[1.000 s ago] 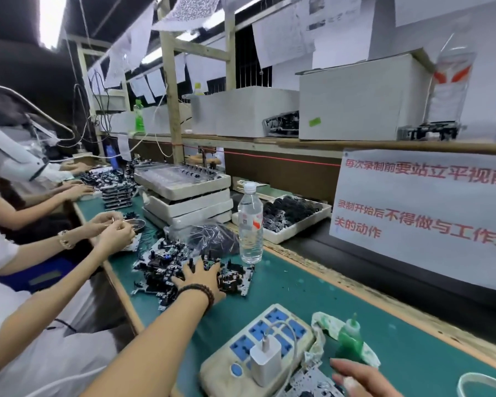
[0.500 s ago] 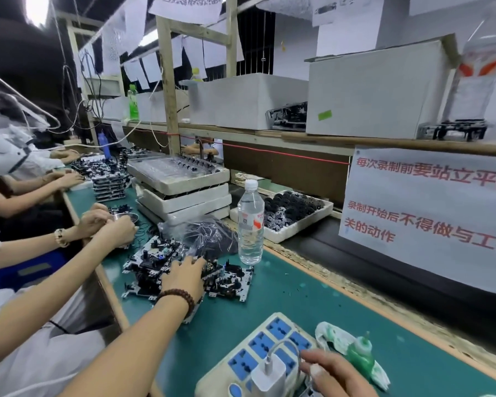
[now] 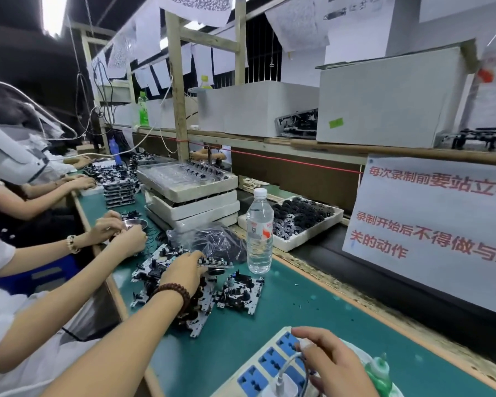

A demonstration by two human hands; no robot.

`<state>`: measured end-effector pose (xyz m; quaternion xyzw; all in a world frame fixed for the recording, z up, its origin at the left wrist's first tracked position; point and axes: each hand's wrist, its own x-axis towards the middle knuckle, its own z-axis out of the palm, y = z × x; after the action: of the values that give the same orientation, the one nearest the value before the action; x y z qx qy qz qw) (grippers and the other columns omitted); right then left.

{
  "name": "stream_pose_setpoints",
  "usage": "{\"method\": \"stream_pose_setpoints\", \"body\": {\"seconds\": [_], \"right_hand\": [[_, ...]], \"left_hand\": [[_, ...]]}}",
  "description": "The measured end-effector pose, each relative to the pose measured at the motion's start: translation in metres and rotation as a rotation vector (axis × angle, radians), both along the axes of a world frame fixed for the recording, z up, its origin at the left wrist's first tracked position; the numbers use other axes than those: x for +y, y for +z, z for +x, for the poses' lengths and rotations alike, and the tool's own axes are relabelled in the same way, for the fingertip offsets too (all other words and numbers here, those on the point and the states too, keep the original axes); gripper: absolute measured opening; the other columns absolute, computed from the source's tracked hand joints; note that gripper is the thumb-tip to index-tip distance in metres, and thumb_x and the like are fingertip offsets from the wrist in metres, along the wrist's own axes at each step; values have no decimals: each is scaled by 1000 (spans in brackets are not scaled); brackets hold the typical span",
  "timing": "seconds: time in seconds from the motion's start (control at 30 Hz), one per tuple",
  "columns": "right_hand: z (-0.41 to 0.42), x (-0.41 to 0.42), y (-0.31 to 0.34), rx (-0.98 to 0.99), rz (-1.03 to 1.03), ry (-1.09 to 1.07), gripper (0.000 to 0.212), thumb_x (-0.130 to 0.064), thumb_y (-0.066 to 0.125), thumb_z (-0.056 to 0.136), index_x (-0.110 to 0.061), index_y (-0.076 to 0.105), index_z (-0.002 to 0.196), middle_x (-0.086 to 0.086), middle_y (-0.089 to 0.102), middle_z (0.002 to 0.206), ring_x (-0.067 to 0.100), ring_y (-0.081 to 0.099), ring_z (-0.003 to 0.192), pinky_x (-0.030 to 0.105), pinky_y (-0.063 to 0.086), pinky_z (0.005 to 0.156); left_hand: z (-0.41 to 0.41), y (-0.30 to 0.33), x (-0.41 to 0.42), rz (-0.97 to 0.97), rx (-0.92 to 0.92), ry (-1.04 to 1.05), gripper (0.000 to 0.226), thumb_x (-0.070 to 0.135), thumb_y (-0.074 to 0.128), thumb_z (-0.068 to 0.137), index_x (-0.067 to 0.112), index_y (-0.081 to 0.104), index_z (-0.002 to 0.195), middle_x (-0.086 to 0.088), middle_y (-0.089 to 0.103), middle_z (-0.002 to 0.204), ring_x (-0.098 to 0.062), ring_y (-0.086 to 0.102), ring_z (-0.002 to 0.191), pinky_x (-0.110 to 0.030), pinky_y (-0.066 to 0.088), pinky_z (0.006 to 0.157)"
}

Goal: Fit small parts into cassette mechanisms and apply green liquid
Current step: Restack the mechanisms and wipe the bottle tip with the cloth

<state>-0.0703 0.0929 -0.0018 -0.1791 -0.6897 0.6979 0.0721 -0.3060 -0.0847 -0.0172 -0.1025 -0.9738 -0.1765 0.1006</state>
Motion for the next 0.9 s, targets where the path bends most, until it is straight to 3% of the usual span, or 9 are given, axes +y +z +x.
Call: {"method": "stream_pose_setpoints", "body": {"seconds": [0.37,0.47,0.57,0.6,0.63,0.67,0.73,0.8,0.9], "right_hand": [[-8,2,1,-4,75,-22,20,-7,55,91,-21,66,85,6,62,85,11,52,69,16,41,64],[-6,5,3,83,41,-125,19,-6,56,90,-24,63,93,1,63,90,10,53,72,22,42,69],[-2,9,8,197,-29,-235,39,-13,57,90,-34,47,121,-8,59,113,9,56,95,33,45,88],[0,11,10,225,-28,-260,51,-16,59,89,-38,38,130,-10,53,123,12,53,106,36,43,93],[3,14,10,240,-12,-276,62,-20,61,87,-41,29,136,-10,46,132,14,49,114,35,44,92],[7,17,9,241,11,-286,68,-23,62,85,-43,25,138,-10,39,137,15,45,120,30,46,85],[16,23,8,222,54,-290,66,-27,64,83,-47,28,134,-10,31,143,15,44,121,21,43,77],[28,29,8,227,61,-298,56,-23,66,83,-46,38,125,-8,33,142,9,51,108,24,40,86],[45,39,7,296,70,-428,56,-8,68,80,-43,45,118,-1,44,129,3,56,92,27,41,87]], "left_hand": [[19,39,5,577,117,-2,35,25,55,92,19,57,127,1,56,64,-11,36,41,-15,30,36],[46,58,25,604,136,-150,35,29,56,90,29,55,126,14,51,68,-11,37,45,-23,41,46],[86,66,48,622,83,-388,32,33,60,87,38,60,118,11,65,96,1,26,46,-25,49,53],[100,66,55,651,17,-466,31,33,62,85,39,62,115,13,66,106,0,27,87,-32,55,67],[113,67,62,690,-84,-527,29,33,64,84,40,64,112,14,67,110,-6,67,78,-41,55,77],[127,68,69,730,-194,-568,27,32,66,83,40,66,109,15,69,107,-18,66,82,-47,55,79],[145,70,80,793,-320,-605,22,29,67,82,40,69,101,18,71,96,-18,63,83,-38,57,65],[154,73,87,860,-371,-598,18,27,68,81,38,70,95,21,70,90,-3,66,84,-18,51,56],[168,82,91,966,-531,-566,20,32,70,73,36,70,93,22,70,88,11,63,80,-19,51,54]]}}
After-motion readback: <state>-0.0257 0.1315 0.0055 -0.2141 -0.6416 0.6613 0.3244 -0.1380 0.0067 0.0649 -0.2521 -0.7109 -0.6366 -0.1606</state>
